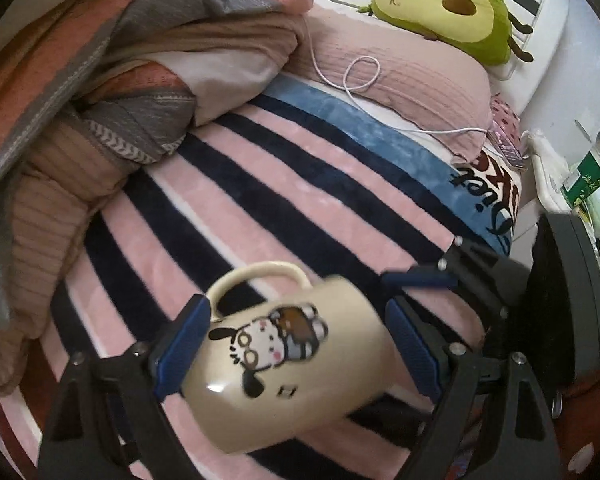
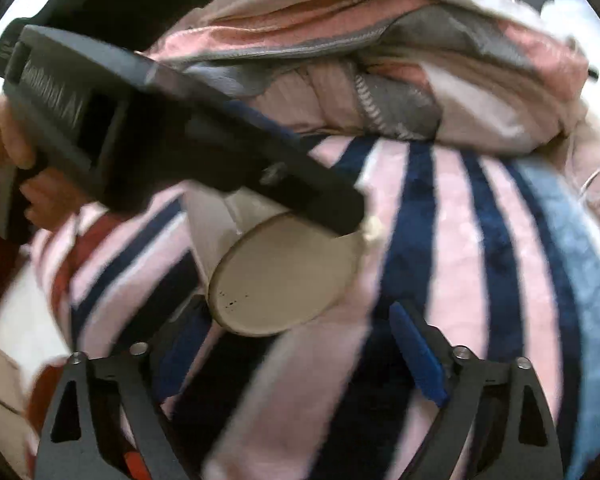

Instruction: Flip cup upside down

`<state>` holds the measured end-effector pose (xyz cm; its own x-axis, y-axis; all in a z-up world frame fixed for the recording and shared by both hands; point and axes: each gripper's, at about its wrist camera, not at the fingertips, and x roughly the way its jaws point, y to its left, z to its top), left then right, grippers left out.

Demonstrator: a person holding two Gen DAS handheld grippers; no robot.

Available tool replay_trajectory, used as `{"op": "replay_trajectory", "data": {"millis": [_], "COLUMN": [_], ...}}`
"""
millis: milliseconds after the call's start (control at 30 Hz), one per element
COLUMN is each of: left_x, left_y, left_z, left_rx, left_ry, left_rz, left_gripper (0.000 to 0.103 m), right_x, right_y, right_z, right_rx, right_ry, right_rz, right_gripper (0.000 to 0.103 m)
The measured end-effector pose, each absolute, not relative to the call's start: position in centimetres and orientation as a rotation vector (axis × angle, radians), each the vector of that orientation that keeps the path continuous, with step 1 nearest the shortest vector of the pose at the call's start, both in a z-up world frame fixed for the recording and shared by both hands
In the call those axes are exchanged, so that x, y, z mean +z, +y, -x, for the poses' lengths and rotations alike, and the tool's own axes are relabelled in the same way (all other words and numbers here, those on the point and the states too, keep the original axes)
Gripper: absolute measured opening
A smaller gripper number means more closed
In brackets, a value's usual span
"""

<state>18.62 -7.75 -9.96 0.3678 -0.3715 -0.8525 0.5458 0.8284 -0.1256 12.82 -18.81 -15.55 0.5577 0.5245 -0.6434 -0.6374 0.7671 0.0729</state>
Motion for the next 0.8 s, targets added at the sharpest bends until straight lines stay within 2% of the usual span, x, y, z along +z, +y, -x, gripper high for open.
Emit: {"op": "replay_trajectory", "data": {"millis": [267,467,567,700,800], "left_x": [-10.5,-10.7,-11.0,-11.0,-11.4], "left_y": [-5.7,-5.0,-5.0,-4.8,-5.0], "left_z": [-18.1,-17.4,-17.4,-17.8,-18.2], "left_rx": [-0.57,-0.571,-0.555,-0.55,-0.551], "left_ry": [1.054,1.08,1.089,1.101,1.11], "left_rz": [-0.134,-0.114,-0.126,-0.108,-0.113], "left_gripper": [0.087,0.087,0.087,0.087,0.087], "right_x": [-16.1,-15.0,-13.5,-13.3,-14.5], "right_y": [-19.7,-23.0,-25.7,-27.3,-25.9], "right_z": [-17.0,-18.4,-18.5,-19.7,-20.6], "right_rx": [0.565,0.472,0.53,0.793,0.903], "right_ry": [0.761,0.796,0.817,0.953,1.068], "right_rz": [0.249,0.191,0.01,-0.426,-0.633], "right_gripper": [0.084,0.084,0.085,0.085,0.085]}}
